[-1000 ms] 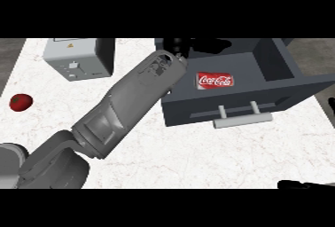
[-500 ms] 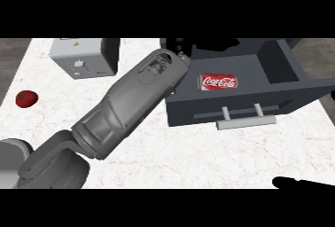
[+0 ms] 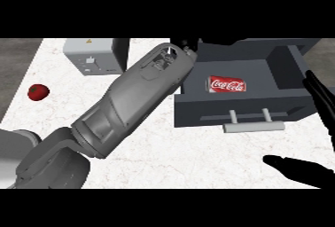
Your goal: Pick up the can, place it into the drawer and close the drawer
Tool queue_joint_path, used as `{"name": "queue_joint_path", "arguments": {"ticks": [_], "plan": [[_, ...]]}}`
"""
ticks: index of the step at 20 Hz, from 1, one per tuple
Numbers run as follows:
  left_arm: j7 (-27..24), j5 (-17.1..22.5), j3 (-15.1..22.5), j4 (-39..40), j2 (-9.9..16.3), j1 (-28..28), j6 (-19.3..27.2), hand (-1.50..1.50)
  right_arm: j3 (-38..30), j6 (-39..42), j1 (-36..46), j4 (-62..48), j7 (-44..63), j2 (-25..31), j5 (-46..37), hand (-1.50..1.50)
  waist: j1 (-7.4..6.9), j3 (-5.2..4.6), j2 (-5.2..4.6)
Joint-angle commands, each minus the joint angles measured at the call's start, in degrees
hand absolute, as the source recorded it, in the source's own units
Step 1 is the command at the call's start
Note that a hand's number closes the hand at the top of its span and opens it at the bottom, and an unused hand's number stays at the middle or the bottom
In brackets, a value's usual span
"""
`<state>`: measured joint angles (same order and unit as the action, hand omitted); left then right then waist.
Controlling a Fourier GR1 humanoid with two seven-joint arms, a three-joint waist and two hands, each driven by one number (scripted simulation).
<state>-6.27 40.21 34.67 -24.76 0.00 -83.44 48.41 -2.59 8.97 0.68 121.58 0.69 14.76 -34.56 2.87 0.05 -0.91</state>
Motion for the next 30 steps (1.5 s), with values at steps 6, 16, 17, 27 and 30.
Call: {"name": "queue_joint_path", "arguments": {"ticks": [6, 16, 17, 27, 30], "plan": [[4.4, -1.8, 0.1, -2.6, 0.1, -1.4, 0.9, -1.50, 9.3, -8.5, 4.2, -16.2, -1.1, -1.0, -21.3, -1.50, -4.01, -0.02, 0.93], [9.7, -5.0, 0.4, -13.0, 9.6, 5.5, -2.7, -1.50, 5.8, -23.8, 10.8, -39.7, -7.4, -5.0, -25.0, -1.50, -4.90, 0.02, 1.04], [13.0, -5.5, 0.5, -14.3, 11.7, 4.1, -1.7, -1.50, 5.6, -22.8, 13.3, -40.1, -4.5, -6.2, -25.6, -1.50, -5.10, 0.00, 1.23], [19.6, -7.8, 1.0, -27.3, 21.3, 9.8, -4.0, -1.50, 1.2, -31.9, 23.3, -61.9, -8.5, -5.2, -29.4, -1.50, -5.89, 0.03, 0.87], [21.6, -8.0, 1.4, -33.7, 23.3, 14.9, -3.2, -1.50, -0.3, -34.8, 27.3, -66.9, -8.2, -4.5, -31.0, -1.50, -6.25, 0.01, 1.10]]}}
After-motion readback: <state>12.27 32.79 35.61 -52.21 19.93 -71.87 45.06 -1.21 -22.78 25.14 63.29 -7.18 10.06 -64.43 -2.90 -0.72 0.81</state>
